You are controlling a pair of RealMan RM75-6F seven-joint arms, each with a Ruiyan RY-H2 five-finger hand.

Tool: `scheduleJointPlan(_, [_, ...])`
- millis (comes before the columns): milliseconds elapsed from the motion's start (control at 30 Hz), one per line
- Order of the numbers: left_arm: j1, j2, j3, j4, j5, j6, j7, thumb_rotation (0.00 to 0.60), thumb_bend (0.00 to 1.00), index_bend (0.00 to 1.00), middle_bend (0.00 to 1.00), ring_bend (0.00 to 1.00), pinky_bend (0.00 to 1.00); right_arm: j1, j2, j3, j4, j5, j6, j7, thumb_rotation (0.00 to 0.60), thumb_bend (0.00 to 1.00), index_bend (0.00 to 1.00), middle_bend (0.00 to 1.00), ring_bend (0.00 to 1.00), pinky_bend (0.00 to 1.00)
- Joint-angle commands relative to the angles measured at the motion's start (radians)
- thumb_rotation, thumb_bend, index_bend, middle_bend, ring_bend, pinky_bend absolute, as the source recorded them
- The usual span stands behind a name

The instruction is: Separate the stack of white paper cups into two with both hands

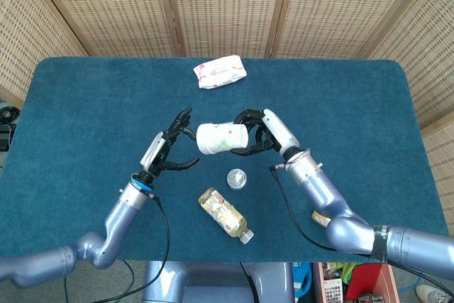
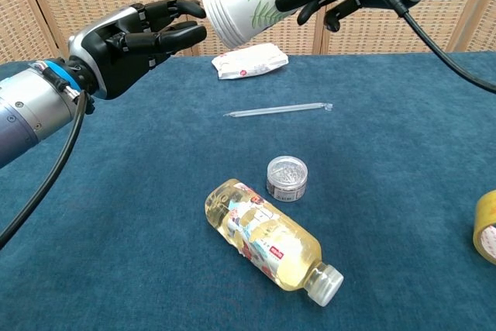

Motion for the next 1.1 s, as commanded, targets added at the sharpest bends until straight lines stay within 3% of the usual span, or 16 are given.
scheduleJointPlan(33, [-0.002,-0.001,0.000,0.002,-0.002,-0.002,0.000,0.600,0.25,0.47,0.00,0.00,0.00,0.000,0.000,-0.001,0.000,0.000,0.000,0.000,0.600,0.21,0.76,0.64,0.51,0.75])
scheduleJointPlan(1100, [-0.051,-0.029,0.003,0.021,-0.005,-0.031,-0.002,0.600,0.32,0.57,0.00,0.00,0.00,-0.006,0.006,-0.011,0.017,-0.011,-0.019,0.019,0.600,0.21,0.76,0.64,0.51,0.75])
